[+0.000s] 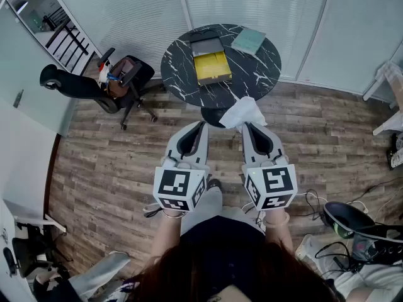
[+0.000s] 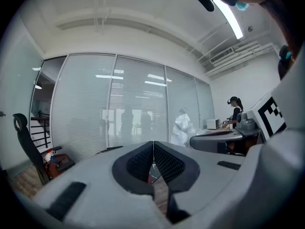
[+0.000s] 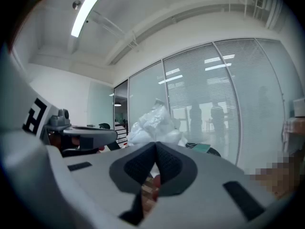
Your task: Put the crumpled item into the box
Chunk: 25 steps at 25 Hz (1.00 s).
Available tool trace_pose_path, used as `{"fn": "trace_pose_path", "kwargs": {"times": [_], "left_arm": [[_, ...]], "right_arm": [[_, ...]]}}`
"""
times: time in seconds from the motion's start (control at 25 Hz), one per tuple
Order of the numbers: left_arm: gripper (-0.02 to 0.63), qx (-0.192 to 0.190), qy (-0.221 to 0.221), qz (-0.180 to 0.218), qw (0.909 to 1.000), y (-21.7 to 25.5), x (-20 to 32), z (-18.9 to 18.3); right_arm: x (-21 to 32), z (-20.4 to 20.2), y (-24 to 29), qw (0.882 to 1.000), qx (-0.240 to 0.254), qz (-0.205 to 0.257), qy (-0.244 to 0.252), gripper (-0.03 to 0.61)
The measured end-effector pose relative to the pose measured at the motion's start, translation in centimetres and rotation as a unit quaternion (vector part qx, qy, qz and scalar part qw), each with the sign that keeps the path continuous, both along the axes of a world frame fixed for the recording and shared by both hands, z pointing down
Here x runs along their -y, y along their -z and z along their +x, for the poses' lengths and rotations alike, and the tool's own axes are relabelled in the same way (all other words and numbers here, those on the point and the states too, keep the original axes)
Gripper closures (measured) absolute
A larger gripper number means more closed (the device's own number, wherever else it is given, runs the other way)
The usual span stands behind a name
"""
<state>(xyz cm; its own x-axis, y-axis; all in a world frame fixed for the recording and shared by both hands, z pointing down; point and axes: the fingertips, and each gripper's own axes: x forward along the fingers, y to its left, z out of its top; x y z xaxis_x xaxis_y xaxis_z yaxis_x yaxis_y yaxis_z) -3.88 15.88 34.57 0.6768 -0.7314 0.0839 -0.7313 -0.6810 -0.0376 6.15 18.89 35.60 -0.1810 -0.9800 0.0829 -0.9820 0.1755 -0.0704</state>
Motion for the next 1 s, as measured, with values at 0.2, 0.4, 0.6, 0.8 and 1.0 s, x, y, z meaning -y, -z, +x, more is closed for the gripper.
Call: {"fn": "trace_pose_path", "kwargs": {"times": [0.2, 0.4, 0.6, 0.8, 1.0], "left_arm": [[0.584, 0.002, -0.003, -0.003, 1.0000, -0.3, 2.9, 0.1], [0.584, 0.002, -0.009, -0.005, 0.9999, -0.4, 6.1, 0.0], [0.584, 0.000, -0.015, -0.006, 0.9999, -0.6, 9.2, -0.6], [0.584, -0.008, -0.026, -0.007, 0.9996, -0.5, 12.2, -1.0], [0.584, -0.012, -0.038, -0.008, 0.9992, -0.6, 14.5, -1.4]], "right_arm": [[2.4, -0.1, -0.2, 1.000, 0.004, -0.003, -0.004, 0.555], [5.4, -0.4, -0.3, 1.000, 0.014, -0.009, -0.006, 0.555], [8.4, -1.1, -0.2, 1.000, 0.018, -0.011, -0.013, 0.555], [11.2, -1.8, -0.1, 1.000, 0.011, -0.015, -0.016, 0.555], [13.8, -2.4, 0.6, 1.000, 0.014, -0.009, -0.017, 0.555]]}}
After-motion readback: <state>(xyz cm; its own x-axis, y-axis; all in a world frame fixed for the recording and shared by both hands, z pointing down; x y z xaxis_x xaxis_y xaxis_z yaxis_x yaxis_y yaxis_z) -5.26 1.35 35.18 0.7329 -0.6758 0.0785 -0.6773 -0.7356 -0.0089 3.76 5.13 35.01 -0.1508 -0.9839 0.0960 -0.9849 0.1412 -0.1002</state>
